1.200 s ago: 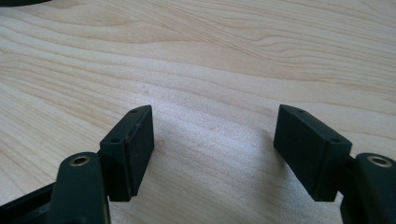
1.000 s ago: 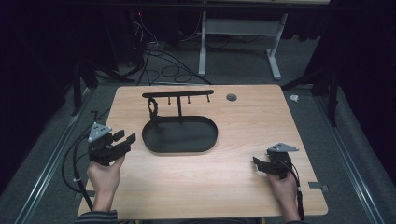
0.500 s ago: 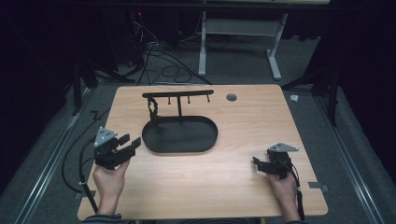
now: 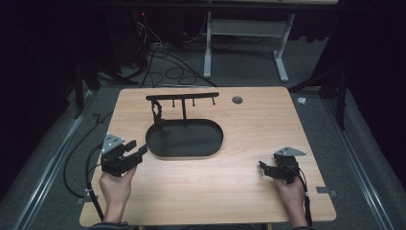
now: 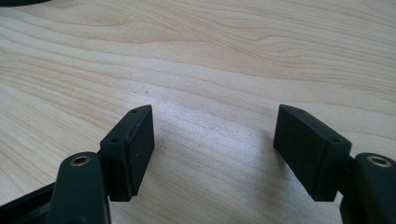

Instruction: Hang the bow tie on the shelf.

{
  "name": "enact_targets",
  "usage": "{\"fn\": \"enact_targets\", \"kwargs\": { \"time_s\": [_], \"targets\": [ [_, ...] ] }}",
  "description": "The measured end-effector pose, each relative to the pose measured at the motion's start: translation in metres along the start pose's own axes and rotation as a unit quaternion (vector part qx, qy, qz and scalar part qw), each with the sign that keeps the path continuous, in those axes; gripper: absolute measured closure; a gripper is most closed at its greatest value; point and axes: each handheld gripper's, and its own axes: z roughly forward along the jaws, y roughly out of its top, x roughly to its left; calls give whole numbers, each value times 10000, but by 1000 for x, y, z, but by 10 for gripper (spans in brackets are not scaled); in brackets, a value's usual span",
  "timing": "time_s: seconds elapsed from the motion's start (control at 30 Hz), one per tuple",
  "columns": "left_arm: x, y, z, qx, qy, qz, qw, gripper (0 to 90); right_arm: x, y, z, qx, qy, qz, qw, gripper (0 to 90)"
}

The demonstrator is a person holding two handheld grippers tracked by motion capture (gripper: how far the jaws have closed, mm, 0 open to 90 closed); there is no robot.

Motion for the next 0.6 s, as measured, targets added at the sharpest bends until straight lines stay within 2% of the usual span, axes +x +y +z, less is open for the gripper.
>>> {"fn": "enact_targets", "kwargs": {
  "time_s": [0.6],
  "targets": [
    [-11, -11, 10, 131, -76, 96, 9998, 509, 0, 0, 0, 0, 0, 6, 10000, 300]
  ]
}}
